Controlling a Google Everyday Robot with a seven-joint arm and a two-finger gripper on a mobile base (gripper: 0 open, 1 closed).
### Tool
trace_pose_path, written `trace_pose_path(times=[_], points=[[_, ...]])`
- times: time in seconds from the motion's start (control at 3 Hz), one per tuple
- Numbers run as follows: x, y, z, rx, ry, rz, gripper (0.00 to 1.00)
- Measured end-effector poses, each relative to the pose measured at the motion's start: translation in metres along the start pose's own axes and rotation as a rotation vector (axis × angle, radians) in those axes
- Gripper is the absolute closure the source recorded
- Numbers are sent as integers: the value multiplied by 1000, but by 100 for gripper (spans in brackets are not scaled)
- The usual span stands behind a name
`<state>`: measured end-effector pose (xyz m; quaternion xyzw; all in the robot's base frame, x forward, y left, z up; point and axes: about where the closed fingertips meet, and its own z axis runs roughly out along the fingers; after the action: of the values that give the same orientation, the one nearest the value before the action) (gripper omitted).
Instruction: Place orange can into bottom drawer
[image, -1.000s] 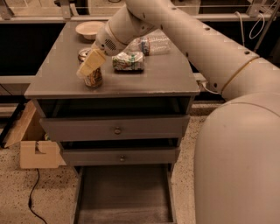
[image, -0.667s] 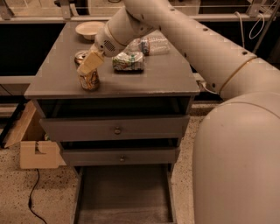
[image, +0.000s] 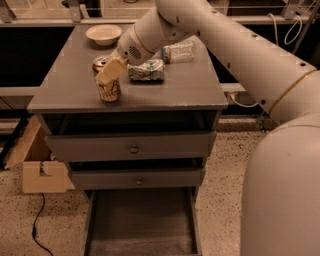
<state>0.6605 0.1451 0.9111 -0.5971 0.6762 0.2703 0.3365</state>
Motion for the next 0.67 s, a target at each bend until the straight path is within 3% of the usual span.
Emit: trace_pose_path(times=[0.33,0.67], points=[[16,19,-39,42,-16,24,100],[48,43,-61,80,8,74,100]])
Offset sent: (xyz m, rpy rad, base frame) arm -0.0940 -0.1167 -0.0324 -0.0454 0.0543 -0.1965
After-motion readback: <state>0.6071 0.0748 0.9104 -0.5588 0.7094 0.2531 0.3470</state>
